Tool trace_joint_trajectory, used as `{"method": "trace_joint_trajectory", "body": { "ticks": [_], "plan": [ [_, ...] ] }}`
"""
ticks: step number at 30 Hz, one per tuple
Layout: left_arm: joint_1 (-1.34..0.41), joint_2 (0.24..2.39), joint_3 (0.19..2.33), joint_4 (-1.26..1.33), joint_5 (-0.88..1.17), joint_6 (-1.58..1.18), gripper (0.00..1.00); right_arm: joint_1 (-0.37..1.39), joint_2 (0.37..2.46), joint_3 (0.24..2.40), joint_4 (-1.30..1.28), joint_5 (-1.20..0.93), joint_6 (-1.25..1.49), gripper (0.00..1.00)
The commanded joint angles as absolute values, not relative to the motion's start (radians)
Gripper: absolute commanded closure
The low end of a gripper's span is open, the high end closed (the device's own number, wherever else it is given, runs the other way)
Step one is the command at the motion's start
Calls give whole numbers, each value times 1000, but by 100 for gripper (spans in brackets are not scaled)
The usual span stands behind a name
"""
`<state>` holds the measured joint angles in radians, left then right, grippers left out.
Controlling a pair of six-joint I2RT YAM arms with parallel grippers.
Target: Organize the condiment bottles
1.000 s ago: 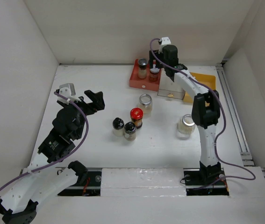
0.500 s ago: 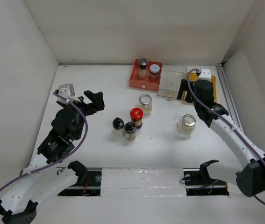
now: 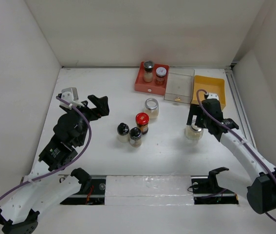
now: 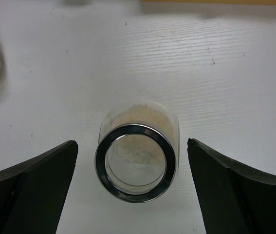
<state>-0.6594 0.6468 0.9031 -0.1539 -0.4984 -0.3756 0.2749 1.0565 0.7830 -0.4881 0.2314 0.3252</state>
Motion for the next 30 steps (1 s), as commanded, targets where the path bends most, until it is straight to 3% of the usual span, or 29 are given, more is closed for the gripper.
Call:
{"method": "trace_joint_trajectory", "body": {
  "ticks": [1,5,13,20,30],
  "plan": [
    [-658,640,905,-115,-491,-373,4,268,1086,762,-466,221,337,0],
    [-658,640,905,-115,-491,-373,4,268,1123,753,-446,242,337,2],
    [-658,640,905,-115,-491,-373,4,272,1146,771,-422,262,318,50],
    [-658,649,905,-115,-491,-373,4,408,1088,980,-347,246,308,51],
    [-658,649,905,-115,-491,-373,4,491,1537,1423,-25,108,172,53]
  ]
}}
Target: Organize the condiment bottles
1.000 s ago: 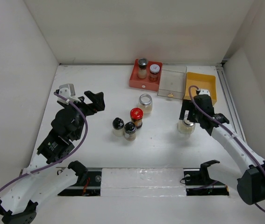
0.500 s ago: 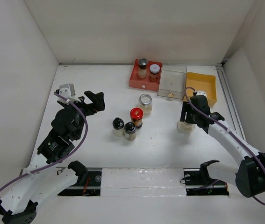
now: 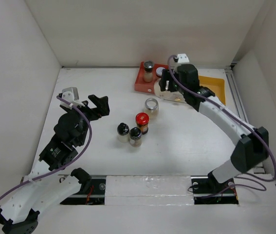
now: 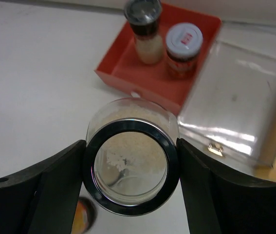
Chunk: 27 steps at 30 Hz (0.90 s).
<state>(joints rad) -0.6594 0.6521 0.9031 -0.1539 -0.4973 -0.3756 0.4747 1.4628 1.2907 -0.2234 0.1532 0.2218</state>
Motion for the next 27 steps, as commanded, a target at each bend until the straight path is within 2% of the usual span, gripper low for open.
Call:
{"method": "trace_joint_trajectory", "body": {
  "ticks": [1,4,11,27],
  "plan": [
    [-658,649,905,-106,-491,-373,4,491,1631,1472,-25,91,158,53],
    [-658,649,894,-116,-491,-373,4,491,1794,1641,-25,17,149,52],
    [-658,649,904,-117,-491,-373,4,468,2023,1905,-3,2,137,52],
    [-658,649,894,-107,-500,-373,4,428,2155,1976,66,-37,-29,52]
  ]
}}
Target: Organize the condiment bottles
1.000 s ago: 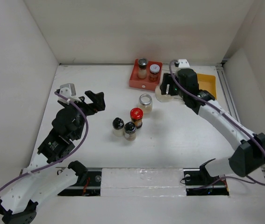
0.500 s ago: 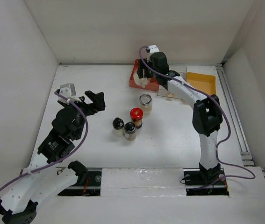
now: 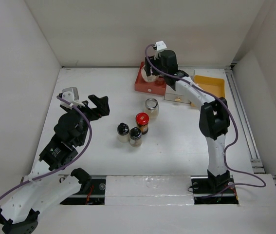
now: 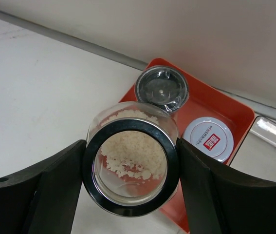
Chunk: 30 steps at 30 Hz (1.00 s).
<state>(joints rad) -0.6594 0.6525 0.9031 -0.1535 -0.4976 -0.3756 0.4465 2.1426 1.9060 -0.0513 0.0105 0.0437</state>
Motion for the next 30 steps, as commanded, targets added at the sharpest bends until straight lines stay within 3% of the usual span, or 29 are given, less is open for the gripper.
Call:
{"method": "trace_joint_trajectory", "body": {
  "ticks": [1,17,30],
  "plan": [
    [-658,649,894,-107,-500,-373,4,428,2155,1976,66,-37,-44,51],
    [-658,658,894,-107,-500,-364,4,410,2256,1999,45,-150,-124,44],
    [-658,649,894,-107,-491,-364,4,428,2338,2036,-18,-170,-95,22]
  ]
}}
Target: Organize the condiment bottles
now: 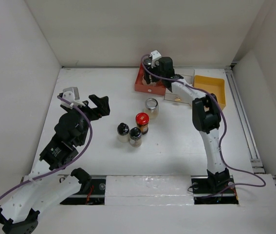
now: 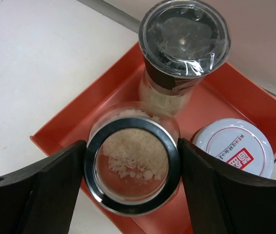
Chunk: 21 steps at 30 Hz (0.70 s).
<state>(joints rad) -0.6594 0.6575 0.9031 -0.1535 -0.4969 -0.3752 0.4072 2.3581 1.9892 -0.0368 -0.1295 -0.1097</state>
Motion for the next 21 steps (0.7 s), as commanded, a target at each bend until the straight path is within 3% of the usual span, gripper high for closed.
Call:
{"method": "trace_joint_trajectory", "body": {
  "ticks": [1,3,7,15,17,18,20,21],
  "plan": [
    [-658,649,894,-107,-491,-364,4,428,2338,2036,-18,-170,-86,19],
    [-658,649,894,-107,-491,-364,4,437,2326,2036,-18,-170,-86,11],
    [-658,649,894,-107,-491,-364,4,459,2219,2022,-18,-149,-86,5],
    [-658,649,894,-107,-500,-364,4,489,1918,1777,15,-20,-54,3],
    [-658,640,894,-107,-509,-364,4,515,1852,1642,15,-32,-41,13],
    [-658,640,894,-107,-509,-364,4,526,1788,1594,15,-63,-41,26],
    [-658,640,894,-107,-532,-373,4,575,1731,1466,26,-161,-41,63],
    [-658,640,894,-120,-532,-373,4,600,1688,1430,26,-181,-41,67]
  ]
}}
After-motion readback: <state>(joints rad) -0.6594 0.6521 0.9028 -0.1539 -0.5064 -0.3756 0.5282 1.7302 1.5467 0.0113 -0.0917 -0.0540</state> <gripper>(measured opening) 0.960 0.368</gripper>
